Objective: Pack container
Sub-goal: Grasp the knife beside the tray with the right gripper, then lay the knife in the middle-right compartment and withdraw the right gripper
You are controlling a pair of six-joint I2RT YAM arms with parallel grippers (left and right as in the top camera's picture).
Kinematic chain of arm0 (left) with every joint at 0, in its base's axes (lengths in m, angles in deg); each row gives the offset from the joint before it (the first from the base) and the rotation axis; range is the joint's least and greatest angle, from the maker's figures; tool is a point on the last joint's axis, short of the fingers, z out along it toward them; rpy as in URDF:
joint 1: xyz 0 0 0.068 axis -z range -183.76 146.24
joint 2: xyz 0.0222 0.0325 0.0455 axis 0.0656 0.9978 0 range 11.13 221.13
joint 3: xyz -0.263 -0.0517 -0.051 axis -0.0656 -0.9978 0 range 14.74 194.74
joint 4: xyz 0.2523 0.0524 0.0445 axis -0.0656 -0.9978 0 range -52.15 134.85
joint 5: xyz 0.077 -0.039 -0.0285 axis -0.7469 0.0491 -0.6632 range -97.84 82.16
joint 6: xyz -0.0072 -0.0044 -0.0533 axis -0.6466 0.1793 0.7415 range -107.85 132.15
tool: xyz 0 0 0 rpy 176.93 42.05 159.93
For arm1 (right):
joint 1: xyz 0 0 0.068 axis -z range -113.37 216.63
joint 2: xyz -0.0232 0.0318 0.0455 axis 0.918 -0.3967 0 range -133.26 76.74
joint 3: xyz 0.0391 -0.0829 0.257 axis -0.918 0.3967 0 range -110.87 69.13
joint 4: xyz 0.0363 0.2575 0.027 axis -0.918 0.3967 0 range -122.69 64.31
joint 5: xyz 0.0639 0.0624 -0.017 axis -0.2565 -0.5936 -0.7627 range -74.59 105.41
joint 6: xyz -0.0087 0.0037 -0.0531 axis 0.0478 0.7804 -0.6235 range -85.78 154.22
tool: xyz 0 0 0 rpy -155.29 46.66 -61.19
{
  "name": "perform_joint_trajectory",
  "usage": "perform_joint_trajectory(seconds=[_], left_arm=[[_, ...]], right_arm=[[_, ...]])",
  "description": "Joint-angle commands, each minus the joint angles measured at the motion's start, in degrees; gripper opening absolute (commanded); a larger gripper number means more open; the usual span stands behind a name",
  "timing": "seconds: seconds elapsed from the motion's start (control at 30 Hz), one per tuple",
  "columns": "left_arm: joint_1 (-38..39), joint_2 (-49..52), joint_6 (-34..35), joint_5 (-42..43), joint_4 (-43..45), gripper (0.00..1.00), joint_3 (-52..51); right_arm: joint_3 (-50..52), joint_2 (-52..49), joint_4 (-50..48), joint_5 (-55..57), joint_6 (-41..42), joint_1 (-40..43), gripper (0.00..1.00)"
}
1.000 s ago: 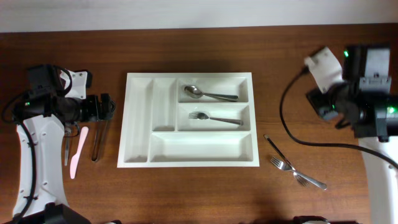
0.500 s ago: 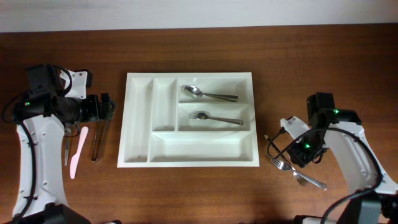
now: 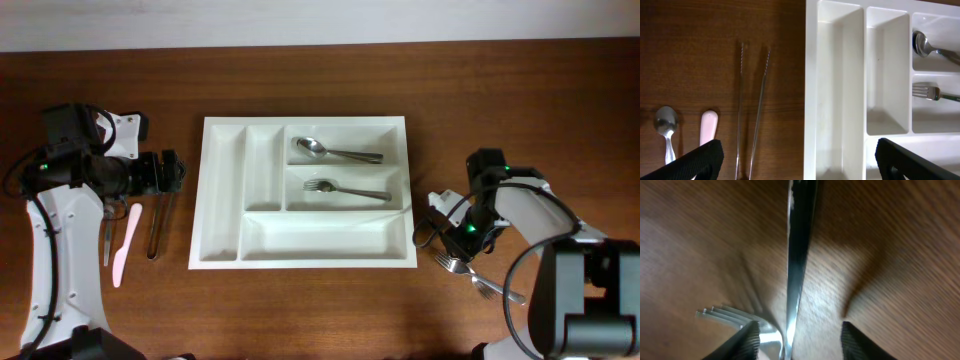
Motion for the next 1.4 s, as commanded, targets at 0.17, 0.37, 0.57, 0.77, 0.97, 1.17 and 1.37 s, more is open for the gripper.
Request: perform_joint_trajectory(seconds=[0.17,0.37,0.57,0.77,0.97,1.17,1.37], left_arm=[[-0.28,-0.13,-0.92,0.83,-0.07,0.99,1.03],[-0.28,-0.13,-0.92,0.83,-0.07,0.99,1.03],[-0.28,-0.13,-0.92,0.83,-0.09,0.99,1.03],[-0.28,-0.13,-0.92,0.83,-0.07,0.99,1.03],[-0.28,-0.13,-0.92,0.83,-0.07,0.99,1.03],[-0.28,-0.13,-0.92,0.83,-0.07,0.99,1.03],[-0.28,-0.13,-0.92,0.83,-0.07,0.99,1.03]], right_arm=[[0.31,-2.86,-2.47,-0.70,1.36,-0.39,0.41],[0.31,-2.91,-5.11,0.98,1.33,-0.39,0.13],[0.31,-2.91,-7.58,3.04,1.33,-0.39,0.04],[0.28,-2.89,-10.62,5.40,1.33,-0.39,0.04],[-1.86,-2.71,-11.28,9.40,1.84,-0.42,0.04],[-11.80,0.13,-9.20,9.60,3.82,-1.46,0.04],[-22.67,1.38,-4.72,9.60,3.87,-8.15,0.04]])
